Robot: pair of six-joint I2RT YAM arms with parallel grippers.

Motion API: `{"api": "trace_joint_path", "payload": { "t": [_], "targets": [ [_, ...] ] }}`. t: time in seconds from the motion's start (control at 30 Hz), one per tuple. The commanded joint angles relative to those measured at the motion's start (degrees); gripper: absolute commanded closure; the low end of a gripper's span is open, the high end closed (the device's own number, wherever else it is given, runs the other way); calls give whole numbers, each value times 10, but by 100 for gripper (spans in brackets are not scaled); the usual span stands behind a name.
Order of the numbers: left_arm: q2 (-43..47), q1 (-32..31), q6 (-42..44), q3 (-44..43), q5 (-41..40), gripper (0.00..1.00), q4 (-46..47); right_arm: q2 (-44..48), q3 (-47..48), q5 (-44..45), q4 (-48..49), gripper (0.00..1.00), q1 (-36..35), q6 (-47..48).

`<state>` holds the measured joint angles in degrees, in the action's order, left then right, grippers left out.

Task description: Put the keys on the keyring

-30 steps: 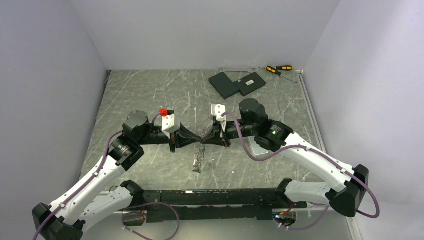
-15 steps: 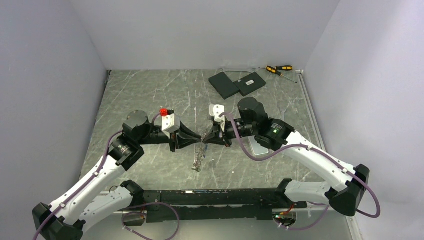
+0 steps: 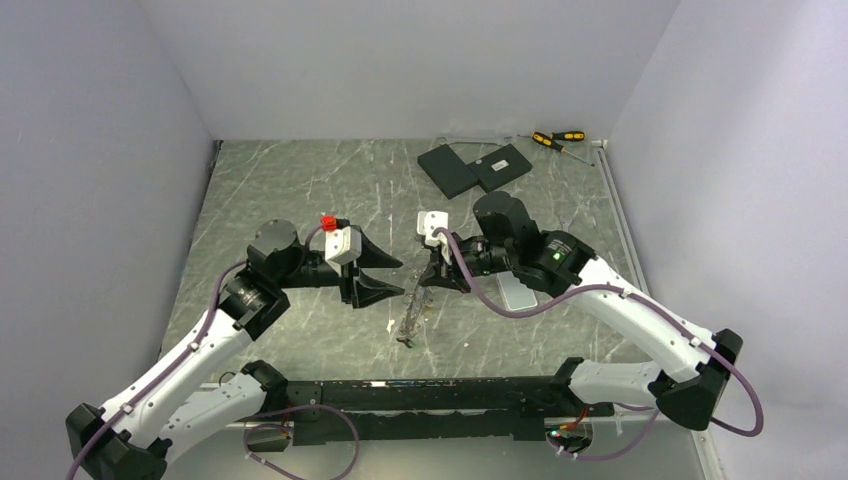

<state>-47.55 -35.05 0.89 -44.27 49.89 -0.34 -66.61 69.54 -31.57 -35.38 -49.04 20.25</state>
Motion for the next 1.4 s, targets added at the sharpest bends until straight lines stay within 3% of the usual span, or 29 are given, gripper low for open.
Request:
{"api": "trace_joint_path", "payload": {
  "t": [0.0,1.2,1.37],
  "targets": [
    [-5,2,5,-18,22,42,13,-6,41,19,-14,100,-5,15],
    [-67,-17,-16,-27,33,64,4,-39,63,21,-8,100,-47,15],
    [-67,-22,8,-28,29,73,4,-40,64,21,-8,100,-48,15]
  ]
}}
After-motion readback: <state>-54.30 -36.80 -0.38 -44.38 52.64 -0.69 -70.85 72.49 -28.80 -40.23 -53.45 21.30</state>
